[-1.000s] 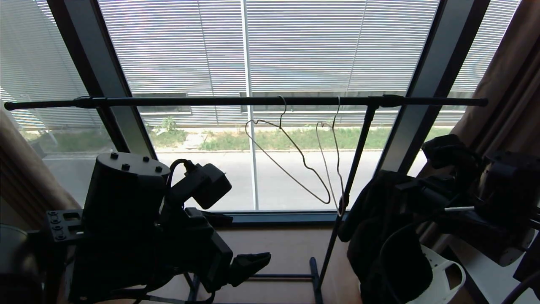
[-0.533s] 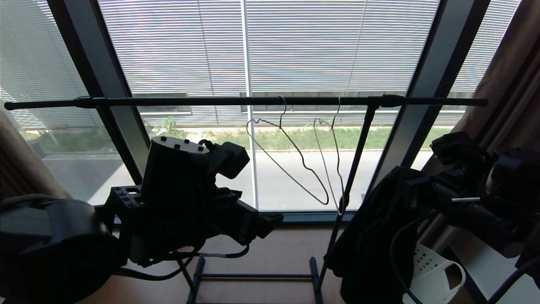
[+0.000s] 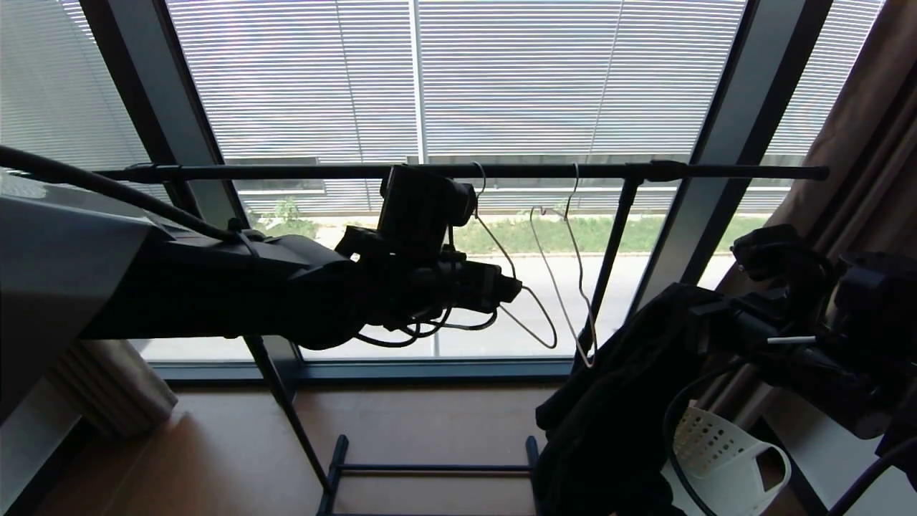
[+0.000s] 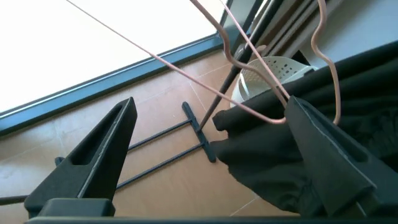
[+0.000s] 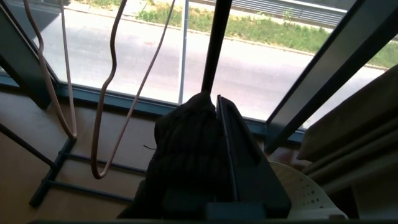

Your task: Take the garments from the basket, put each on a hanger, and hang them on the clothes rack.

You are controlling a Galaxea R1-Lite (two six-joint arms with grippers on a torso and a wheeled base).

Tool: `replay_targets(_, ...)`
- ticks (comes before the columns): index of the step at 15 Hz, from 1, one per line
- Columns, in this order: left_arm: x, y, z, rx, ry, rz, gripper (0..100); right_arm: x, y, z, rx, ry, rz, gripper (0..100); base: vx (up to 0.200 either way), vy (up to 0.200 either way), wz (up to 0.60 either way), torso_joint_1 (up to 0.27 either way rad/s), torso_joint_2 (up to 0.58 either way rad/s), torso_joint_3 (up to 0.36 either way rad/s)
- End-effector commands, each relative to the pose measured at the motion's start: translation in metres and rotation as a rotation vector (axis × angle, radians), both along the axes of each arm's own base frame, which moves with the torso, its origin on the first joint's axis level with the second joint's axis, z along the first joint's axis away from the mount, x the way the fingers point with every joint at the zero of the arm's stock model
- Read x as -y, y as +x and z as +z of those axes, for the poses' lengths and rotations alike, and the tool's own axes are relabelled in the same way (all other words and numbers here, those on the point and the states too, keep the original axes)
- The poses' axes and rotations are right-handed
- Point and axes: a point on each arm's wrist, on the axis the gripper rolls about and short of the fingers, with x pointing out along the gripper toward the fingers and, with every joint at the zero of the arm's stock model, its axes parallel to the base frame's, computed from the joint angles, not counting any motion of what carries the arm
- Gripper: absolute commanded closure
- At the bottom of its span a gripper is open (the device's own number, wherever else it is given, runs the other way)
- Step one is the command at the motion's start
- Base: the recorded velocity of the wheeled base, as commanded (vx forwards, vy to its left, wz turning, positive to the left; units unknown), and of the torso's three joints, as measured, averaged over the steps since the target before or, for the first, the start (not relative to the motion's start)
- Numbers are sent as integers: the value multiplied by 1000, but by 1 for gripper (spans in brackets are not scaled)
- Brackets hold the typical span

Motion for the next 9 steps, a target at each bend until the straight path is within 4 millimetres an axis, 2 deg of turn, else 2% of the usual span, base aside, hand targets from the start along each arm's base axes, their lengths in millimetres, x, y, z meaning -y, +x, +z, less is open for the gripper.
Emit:
replay_targets(1, 20, 25, -27, -26, 35, 27, 0, 0, 1, -1, -3, -1, 1, 100, 0, 0, 0, 0, 0, 0)
replay_targets(4, 32, 34, -31, -24, 34, 19, 0, 0, 0, -2, -7, -4, 1, 100, 0, 0, 0, 0, 0, 0)
replay_targets(6, 43, 48, -35, -1, 31, 42, 0, 0, 1, -3, -12, -5, 1, 100, 0, 0, 0, 0, 0, 0)
replay_targets(9, 47, 53, -35, 0, 24, 46, 0, 0, 1, -4, -14, -9, 2, 100, 0, 0, 0, 0, 0, 0)
